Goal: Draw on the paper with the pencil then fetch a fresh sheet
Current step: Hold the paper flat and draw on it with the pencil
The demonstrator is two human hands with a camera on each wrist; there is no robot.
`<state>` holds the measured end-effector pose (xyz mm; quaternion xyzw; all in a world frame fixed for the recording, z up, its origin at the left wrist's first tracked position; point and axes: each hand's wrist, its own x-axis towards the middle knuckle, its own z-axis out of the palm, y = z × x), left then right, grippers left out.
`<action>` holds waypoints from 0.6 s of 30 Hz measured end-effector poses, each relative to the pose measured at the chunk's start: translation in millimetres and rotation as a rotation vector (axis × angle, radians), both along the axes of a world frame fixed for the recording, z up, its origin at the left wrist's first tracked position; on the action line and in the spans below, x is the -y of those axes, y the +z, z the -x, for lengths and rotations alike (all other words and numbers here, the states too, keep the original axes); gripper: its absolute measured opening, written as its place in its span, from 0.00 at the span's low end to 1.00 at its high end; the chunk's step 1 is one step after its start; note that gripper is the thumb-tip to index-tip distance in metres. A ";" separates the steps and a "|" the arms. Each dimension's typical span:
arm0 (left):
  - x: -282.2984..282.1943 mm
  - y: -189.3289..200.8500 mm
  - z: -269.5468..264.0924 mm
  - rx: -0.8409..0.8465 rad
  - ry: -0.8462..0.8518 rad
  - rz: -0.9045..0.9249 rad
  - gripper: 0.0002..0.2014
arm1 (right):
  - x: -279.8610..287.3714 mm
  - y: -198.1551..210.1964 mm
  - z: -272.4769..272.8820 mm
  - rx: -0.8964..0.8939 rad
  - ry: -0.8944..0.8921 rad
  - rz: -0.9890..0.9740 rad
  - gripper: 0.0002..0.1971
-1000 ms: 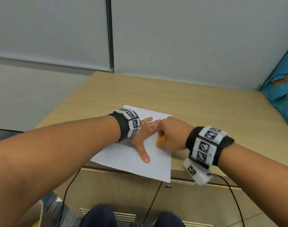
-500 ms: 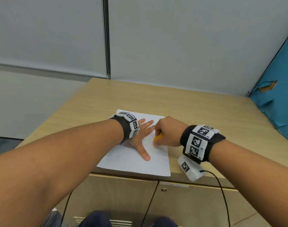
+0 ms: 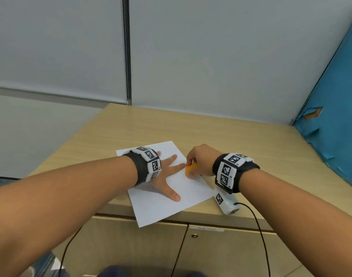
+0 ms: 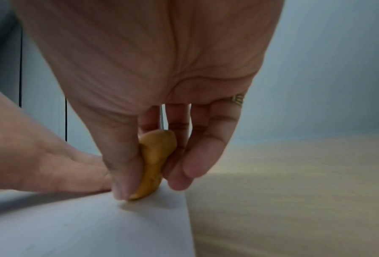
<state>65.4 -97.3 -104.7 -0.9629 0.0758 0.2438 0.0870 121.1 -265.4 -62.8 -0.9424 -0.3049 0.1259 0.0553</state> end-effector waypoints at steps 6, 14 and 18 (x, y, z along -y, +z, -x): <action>-7.4 -0.5 -7.7 -0.064 -0.101 0.004 0.65 | -8.4 -13.6 29.8 0.009 0.181 -0.002 0.13; -2.4 -0.7 -7.4 -0.082 -0.071 -0.006 0.70 | -8.2 -9.5 13.9 0.102 0.074 0.009 0.10; 1.0 6.8 -2.6 -0.095 -0.064 -0.030 0.61 | -16.4 -11.3 52.1 -0.026 0.318 0.044 0.08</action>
